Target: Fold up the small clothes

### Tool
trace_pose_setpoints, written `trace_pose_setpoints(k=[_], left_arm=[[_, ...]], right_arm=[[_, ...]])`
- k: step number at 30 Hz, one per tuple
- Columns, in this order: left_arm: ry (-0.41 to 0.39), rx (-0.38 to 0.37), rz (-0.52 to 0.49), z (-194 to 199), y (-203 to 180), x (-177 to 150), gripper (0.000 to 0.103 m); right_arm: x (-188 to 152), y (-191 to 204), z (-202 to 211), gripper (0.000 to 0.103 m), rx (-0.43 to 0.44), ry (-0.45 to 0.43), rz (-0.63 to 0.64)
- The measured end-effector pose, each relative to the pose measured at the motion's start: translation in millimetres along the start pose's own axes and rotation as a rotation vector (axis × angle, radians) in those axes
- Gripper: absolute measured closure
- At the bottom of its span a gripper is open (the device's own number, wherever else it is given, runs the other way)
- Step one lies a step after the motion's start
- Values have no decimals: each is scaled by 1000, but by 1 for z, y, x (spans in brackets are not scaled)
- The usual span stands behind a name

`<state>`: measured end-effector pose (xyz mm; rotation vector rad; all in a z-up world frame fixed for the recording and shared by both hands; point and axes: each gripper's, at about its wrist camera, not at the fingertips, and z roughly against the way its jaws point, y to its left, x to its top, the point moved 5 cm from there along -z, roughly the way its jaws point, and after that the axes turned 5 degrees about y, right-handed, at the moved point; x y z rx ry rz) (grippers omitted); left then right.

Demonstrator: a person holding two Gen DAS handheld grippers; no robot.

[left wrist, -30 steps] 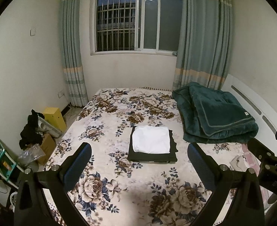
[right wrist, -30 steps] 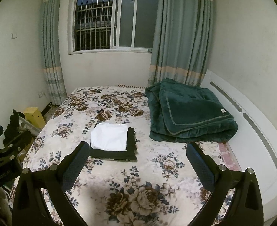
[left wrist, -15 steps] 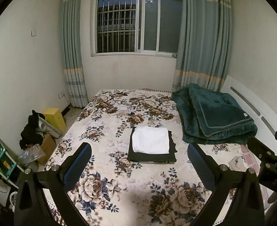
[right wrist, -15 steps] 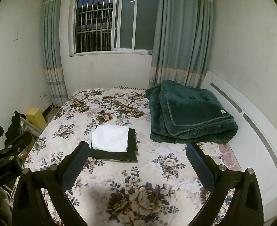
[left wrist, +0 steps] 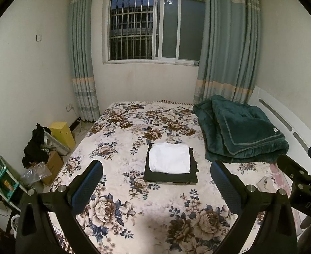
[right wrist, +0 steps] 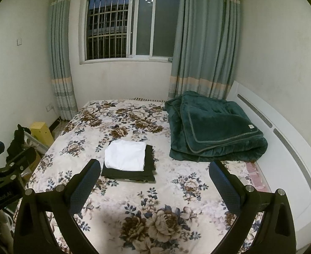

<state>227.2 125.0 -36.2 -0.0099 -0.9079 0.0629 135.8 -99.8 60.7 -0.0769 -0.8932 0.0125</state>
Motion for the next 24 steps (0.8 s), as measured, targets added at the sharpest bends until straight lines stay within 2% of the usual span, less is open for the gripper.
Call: trace_pose_setpoints(k=[24], left_arm=[[-13,25,5,6,-2,-7,0]], right_arm=[[1,9,2,0,7,5,-1]])
